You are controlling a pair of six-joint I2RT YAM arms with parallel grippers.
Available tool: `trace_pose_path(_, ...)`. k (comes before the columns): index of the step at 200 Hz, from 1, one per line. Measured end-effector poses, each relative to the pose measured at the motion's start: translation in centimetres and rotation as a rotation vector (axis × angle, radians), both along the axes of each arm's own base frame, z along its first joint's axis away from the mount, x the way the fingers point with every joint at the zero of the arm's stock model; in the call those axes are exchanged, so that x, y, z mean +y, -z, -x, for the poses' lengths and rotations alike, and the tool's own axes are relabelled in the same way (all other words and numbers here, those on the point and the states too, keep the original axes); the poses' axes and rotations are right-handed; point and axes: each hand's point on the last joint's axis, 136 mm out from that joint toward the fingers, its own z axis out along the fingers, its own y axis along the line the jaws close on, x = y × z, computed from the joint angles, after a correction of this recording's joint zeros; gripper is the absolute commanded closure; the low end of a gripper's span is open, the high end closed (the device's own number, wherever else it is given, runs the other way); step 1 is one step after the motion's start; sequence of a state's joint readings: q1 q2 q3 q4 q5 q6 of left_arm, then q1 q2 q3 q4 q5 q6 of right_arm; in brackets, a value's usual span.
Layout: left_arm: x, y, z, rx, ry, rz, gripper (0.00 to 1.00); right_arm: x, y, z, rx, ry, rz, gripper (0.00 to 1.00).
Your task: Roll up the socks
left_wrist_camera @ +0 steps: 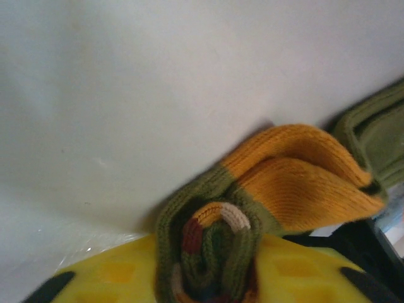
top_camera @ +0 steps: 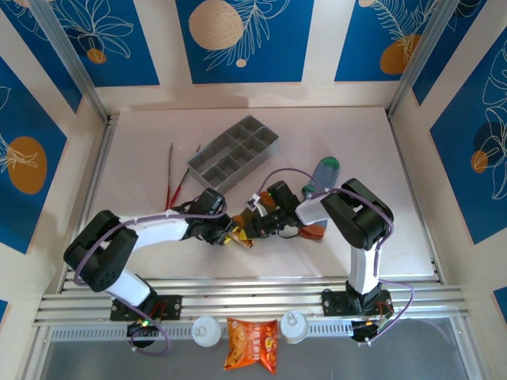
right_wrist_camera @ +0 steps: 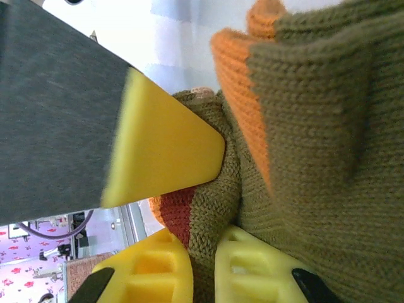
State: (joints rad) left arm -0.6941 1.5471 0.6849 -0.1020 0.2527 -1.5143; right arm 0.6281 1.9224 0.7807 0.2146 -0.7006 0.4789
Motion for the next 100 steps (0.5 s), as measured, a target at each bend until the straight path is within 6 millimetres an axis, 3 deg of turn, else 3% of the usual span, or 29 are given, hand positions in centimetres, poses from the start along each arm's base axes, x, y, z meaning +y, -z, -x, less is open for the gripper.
trace_pose_path(14, -0.3, 0.1, -0.1, 0.02, 0.005, -0.006, 0.91, 0.0, 0.0, 0.1, 0.009, -0.009, 0.012, 1.0)
trace_pose_path(25, -0.6, 0.0, -0.3, 0.029, 0.013, -0.008, 1.0, 0.0, -0.1, 0.2, 0.02, -0.018, 0.025, 0.94)
trace_pose_path(68, -0.8, 0.0, 0.1, 0.095, 0.022, -0.053, 1.0, 0.4, -0.9, 0.6, -0.085, -0.059, 0.096, 0.66)
trace_pose_path(100, -1.1, -0.1, 1.2, 0.157, 0.048, -0.102, 1.0, 0.0, -1.3, 1.6, -0.312, -0.098, 0.192, 0.6)
